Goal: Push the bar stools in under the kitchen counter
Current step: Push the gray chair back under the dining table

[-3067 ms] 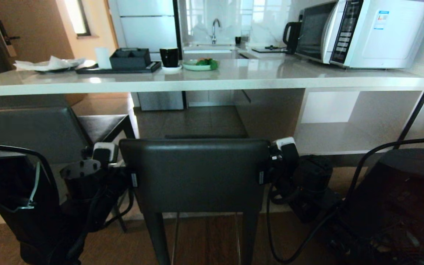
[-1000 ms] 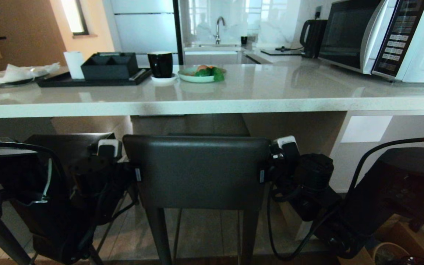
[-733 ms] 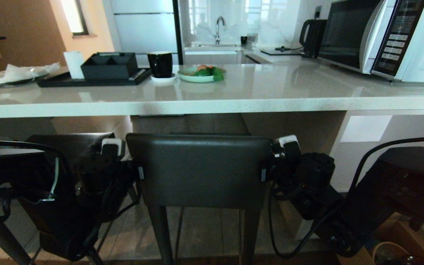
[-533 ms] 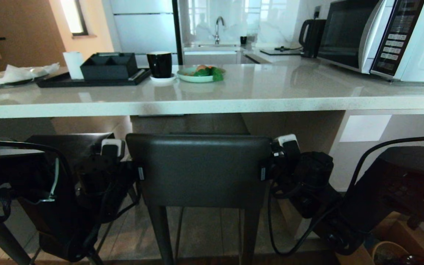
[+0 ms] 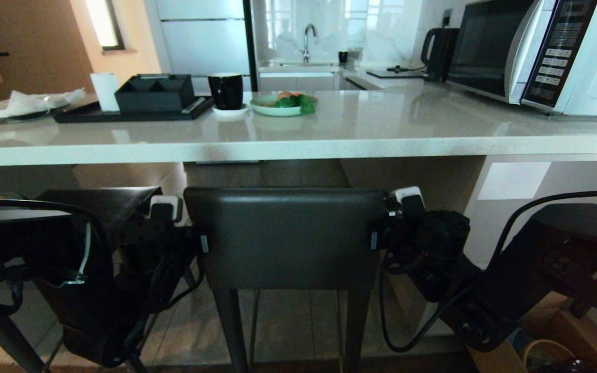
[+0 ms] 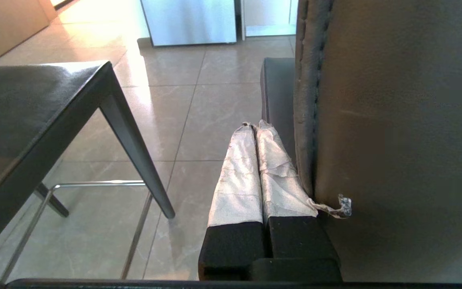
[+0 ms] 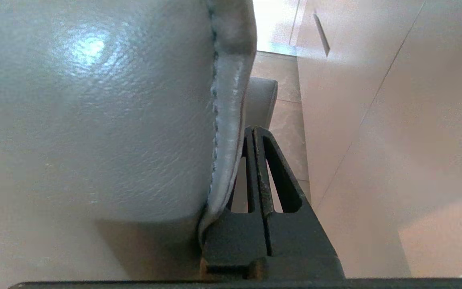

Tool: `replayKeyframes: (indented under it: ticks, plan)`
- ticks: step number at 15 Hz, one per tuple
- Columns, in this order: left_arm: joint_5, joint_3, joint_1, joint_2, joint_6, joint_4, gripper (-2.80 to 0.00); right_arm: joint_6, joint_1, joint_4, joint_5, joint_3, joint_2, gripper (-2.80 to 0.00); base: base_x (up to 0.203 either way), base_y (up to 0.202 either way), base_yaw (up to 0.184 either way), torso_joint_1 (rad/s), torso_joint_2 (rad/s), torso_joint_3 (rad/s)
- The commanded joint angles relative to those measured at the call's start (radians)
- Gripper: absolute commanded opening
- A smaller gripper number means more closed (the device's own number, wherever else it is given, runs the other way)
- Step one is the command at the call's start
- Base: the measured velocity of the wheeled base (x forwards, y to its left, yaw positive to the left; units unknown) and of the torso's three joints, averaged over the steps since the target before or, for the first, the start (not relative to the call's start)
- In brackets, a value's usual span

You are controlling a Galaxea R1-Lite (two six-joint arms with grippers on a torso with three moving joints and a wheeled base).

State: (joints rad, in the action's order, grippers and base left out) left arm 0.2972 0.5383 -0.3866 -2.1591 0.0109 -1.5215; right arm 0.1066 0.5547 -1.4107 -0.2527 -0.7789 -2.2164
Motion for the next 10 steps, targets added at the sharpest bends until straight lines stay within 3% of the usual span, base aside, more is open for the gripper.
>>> replayKeyframes:
  ticks: [1, 6, 10]
  plan:
    - [0.001, -0.008, -0.04, 0.008, 0.0, -0.008, -2.8, 0.001, 0.001, -0.007, -0.002, 0.006, 0.006, -2.8, 0.0, 0.0, 0.0, 0.0, 0.0, 0.0]
    - [-0.011, -0.097, 0.095, 0.095, 0.0, -0.008, -2.8, -0.002, -0.075, -0.009, 0.008, 0.042, 0.057, -2.8, 0.0, 0.0, 0.0, 0.0, 0.0, 0.0]
    - [-0.024, -0.183, 0.134, 0.138, -0.01, -0.008, -2.8, -0.007, -0.107, -0.022, 0.009, 0.078, 0.095, -2.8, 0.0, 0.0, 0.0, 0.0, 0.0, 0.0]
